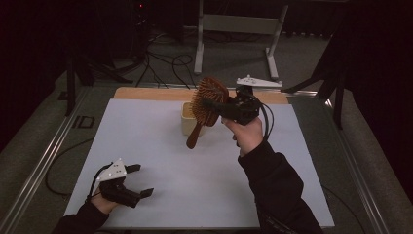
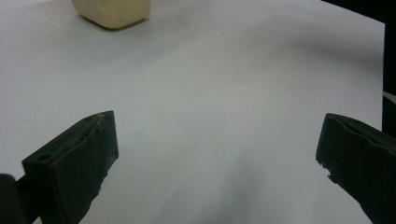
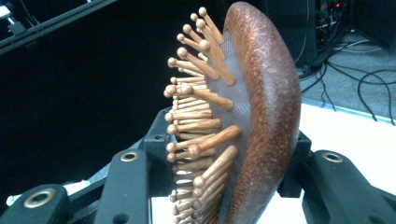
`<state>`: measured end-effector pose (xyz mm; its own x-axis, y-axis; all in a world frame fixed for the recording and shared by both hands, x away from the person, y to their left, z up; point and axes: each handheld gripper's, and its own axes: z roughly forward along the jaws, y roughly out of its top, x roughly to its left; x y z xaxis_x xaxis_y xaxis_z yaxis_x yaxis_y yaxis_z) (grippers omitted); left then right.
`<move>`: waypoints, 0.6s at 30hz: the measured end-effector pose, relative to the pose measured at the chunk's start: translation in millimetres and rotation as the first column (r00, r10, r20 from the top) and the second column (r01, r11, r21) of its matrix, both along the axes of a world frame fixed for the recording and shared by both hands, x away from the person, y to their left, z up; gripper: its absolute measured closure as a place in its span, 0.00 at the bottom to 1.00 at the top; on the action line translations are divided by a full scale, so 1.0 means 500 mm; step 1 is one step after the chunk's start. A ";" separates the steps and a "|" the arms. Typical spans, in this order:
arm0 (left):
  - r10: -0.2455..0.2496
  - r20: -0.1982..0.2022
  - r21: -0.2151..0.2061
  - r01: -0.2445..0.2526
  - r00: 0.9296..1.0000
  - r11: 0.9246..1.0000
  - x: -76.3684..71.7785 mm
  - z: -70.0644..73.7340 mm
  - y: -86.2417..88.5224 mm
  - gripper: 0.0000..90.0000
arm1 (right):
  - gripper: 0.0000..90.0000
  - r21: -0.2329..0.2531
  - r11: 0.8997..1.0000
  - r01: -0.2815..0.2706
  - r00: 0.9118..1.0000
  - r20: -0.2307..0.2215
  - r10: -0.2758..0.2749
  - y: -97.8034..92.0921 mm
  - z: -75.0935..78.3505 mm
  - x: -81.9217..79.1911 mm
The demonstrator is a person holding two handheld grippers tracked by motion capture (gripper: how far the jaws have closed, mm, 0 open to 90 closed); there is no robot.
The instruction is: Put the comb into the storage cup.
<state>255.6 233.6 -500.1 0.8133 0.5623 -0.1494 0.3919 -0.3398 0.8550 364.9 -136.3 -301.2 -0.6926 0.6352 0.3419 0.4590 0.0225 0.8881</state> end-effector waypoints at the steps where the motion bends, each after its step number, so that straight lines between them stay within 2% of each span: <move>1: 0.000 -0.001 0.000 0.000 1.000 1.000 0.000 0.001 0.001 0.00 | 0.57 0.003 1.000 0.003 1.000 0.002 -0.003 -0.002 0.003 0.002; 4: 0.013 0.027 0.018 -0.014 1.000 1.000 -0.002 0.001 0.001 0.00 | 0.57 0.007 1.000 0.019 1.000 0.010 -0.019 -0.009 0.014 0.011; 18: 0.009 0.026 -0.020 -0.009 1.000 1.000 -0.004 0.005 0.005 0.00 | 0.57 -0.009 0.998 0.061 0.998 0.030 -0.061 -0.006 0.041 0.057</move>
